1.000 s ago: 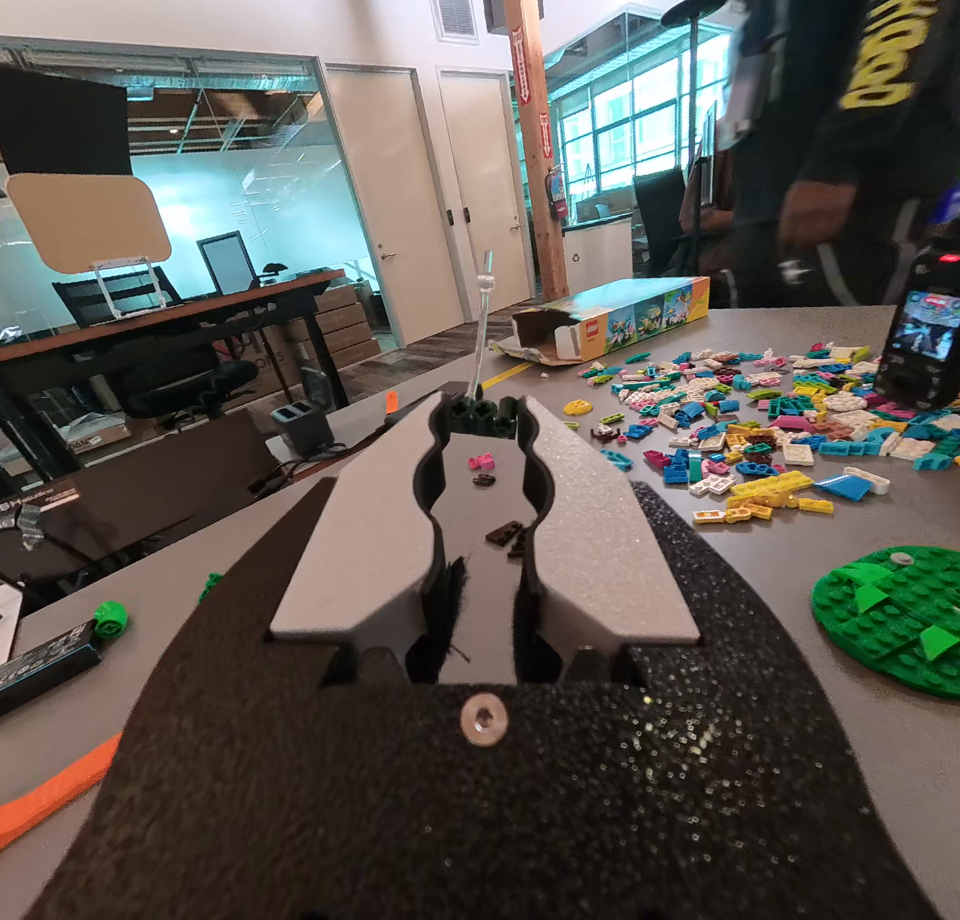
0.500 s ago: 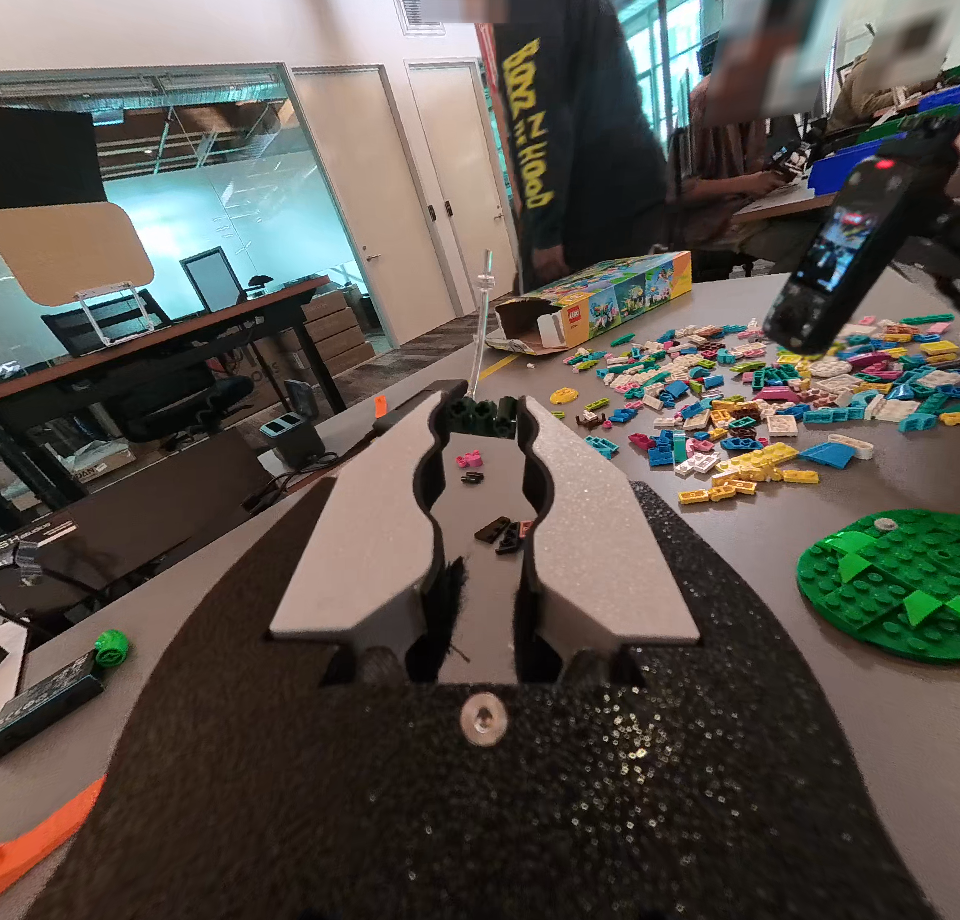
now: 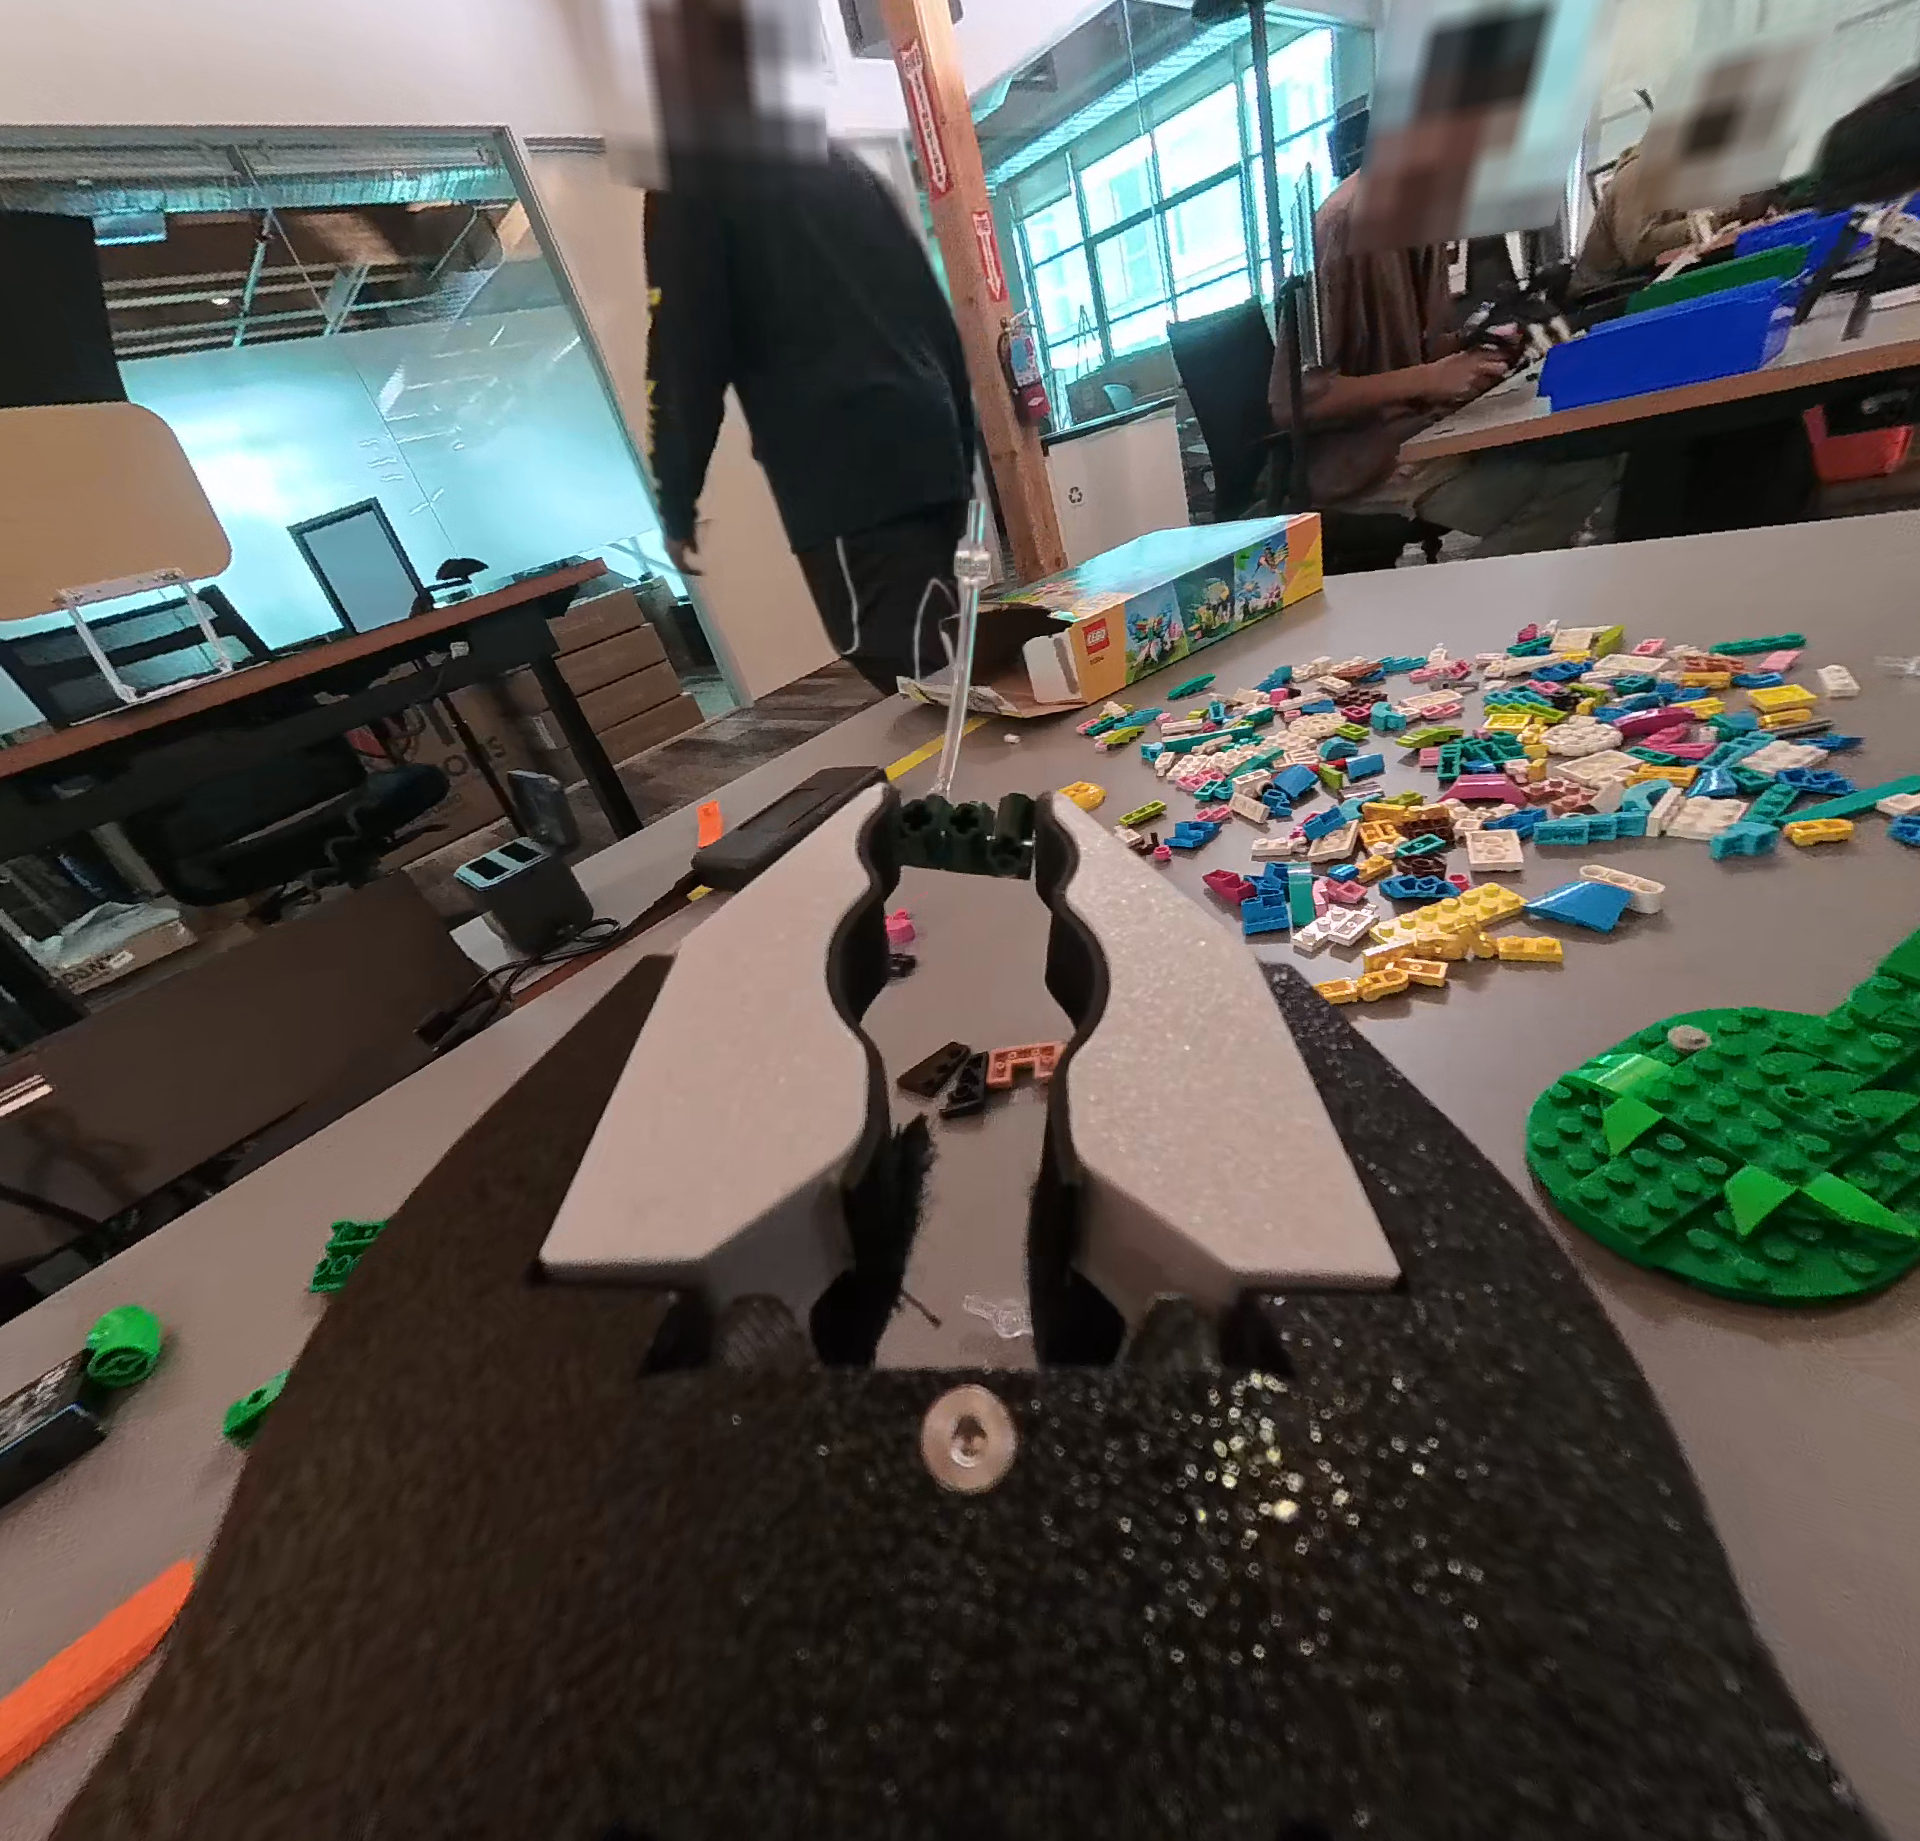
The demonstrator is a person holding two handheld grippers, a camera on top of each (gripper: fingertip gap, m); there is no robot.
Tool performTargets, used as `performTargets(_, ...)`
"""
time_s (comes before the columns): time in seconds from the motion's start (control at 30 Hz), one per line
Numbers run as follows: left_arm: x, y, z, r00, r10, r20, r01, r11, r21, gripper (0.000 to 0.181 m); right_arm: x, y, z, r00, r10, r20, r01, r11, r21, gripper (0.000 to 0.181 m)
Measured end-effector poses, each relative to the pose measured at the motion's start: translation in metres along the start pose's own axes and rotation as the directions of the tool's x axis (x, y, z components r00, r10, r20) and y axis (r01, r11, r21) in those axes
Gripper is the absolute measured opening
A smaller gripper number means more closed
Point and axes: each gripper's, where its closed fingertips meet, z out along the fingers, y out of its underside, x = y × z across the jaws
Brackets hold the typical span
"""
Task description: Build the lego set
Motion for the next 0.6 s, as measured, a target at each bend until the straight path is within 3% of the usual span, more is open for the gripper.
performTargets(0.17, 0.01, 0.003, 0.002, 0.999, 0.024, -0.027, -0.024, 1.0, -0.009, 0.023, 0.001, 0.007, 0.01, 0.996, 0.076, 0.053, -0.083, 0.986, 0.147, 0.02)
performTargets(0.4, 0.017, 0.002, 0.003, 0.999, 0.041, -0.032, -0.041, 0.999, -0.005, 0.023, -0.004, 0.009, 0.016, 0.982, -0.042, -0.184, 0.074, 0.983, 0.168, 0.021)
performTargets(0.6, 0.04, 0.001, 0.012, 0.997, 0.054, -0.057, -0.054, 0.999, 0.001, 0.023, -0.012, 0.007, 0.019, 0.973, -0.035, -0.23, 0.084, 0.974, 0.209, 0.002)
